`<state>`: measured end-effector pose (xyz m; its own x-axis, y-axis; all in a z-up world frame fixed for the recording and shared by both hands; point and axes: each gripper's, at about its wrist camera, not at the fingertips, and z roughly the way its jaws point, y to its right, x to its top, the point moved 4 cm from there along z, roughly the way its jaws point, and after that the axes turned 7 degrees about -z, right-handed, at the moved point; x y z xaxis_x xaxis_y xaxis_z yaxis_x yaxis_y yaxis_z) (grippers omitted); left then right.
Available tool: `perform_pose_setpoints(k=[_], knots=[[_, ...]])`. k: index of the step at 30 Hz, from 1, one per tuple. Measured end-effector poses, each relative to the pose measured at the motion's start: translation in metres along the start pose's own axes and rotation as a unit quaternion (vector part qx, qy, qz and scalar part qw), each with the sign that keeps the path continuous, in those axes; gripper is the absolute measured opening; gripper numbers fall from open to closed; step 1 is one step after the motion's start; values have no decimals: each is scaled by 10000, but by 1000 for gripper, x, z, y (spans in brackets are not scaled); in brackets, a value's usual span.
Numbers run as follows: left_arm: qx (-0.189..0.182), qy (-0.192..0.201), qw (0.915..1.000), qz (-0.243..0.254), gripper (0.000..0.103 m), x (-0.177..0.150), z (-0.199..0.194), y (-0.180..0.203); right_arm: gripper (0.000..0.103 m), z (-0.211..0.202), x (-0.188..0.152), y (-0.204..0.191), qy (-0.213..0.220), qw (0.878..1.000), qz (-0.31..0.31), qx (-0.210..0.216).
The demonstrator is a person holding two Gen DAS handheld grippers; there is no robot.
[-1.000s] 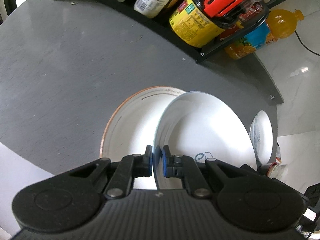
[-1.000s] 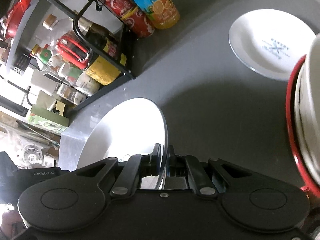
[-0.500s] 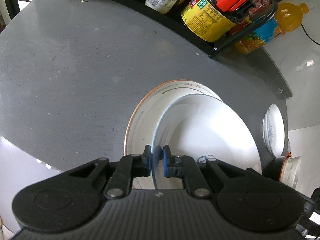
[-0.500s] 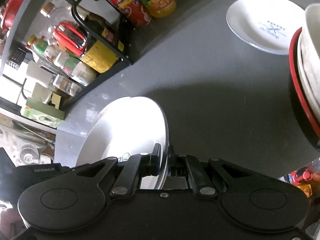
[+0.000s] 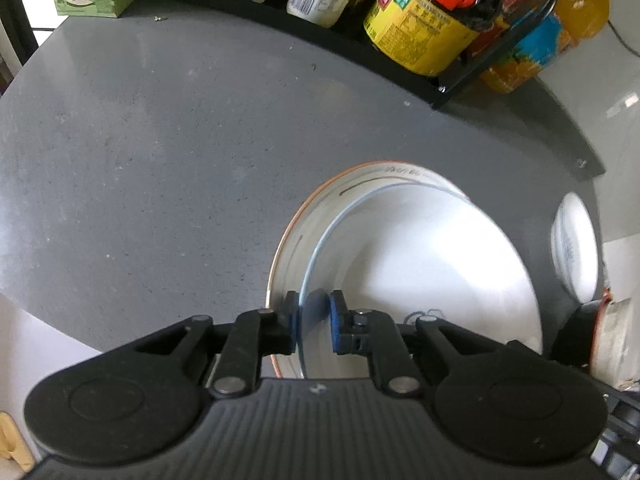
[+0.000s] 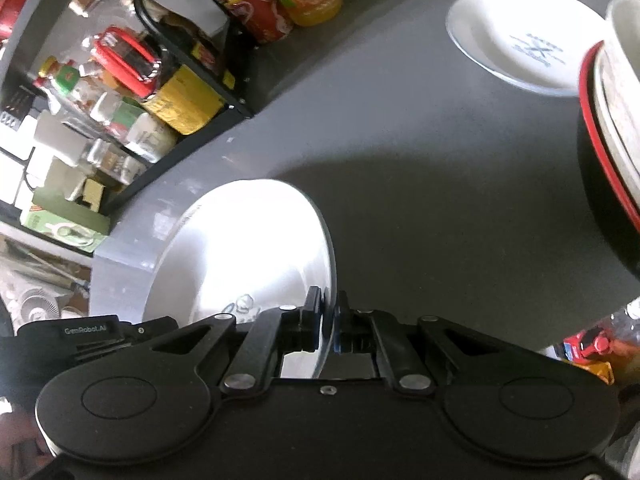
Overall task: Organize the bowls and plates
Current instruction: 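Lift the 'Sweet' plate with both grippers and lower it onto the flower-pattern plate, then open both grippers to release the 'Sweet' plate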
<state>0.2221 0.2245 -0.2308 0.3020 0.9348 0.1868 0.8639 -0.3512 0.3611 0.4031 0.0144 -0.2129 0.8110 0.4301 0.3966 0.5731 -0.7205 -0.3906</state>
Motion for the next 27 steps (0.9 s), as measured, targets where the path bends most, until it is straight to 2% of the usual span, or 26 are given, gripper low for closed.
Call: perform_pose_setpoints(k=[11,13,18,20,23,27], knots=[[130,-172,9997,90,15,5,-2,3,7,1,1,-1,38,9999,30,-121],[168,-175,9996,124,20,9,-6,6,7,0,1,-3,43,9999,-13,-112],[34,77,9996,260,49,21,-29,15,8,2,3,-4,39,9998,-48,-188],[90,216,9991,361,55,24,-35,18,8,3,3,-4,33,9998,-59,-191],[297,333,9977,502,59,25,-35,17,9,2,3,-6,39,9996,-142,-235],[454,245,9979,383,59,24,-26,8,9,3,2,-8,32,9994,-199,-270]])
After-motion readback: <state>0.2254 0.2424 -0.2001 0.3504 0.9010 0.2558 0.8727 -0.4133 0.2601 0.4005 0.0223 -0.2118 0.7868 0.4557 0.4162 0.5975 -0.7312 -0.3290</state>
